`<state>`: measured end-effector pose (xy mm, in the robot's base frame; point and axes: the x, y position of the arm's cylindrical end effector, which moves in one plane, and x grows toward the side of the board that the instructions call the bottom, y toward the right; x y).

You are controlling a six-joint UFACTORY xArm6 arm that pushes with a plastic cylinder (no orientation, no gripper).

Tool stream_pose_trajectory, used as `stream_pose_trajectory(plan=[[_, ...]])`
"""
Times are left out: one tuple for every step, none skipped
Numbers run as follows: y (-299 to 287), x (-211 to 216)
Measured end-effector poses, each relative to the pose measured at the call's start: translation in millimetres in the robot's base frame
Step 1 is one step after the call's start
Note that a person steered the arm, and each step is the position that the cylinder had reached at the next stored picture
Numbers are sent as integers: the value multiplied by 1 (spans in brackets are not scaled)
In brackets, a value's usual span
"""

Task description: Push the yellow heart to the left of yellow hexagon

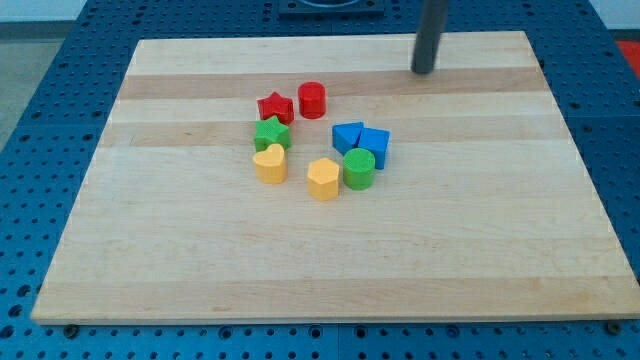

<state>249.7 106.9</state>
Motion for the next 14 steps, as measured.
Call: stream_pose_trajectory(plan=[[-104, -5], [-241, 21], [-331, 80], [-366, 137], [-368, 169], [-368, 184], [-360, 189], [-343, 189], [-326, 189], [-307, 189], [-282, 189], [-258, 189], [-239, 189], [-226, 189]])
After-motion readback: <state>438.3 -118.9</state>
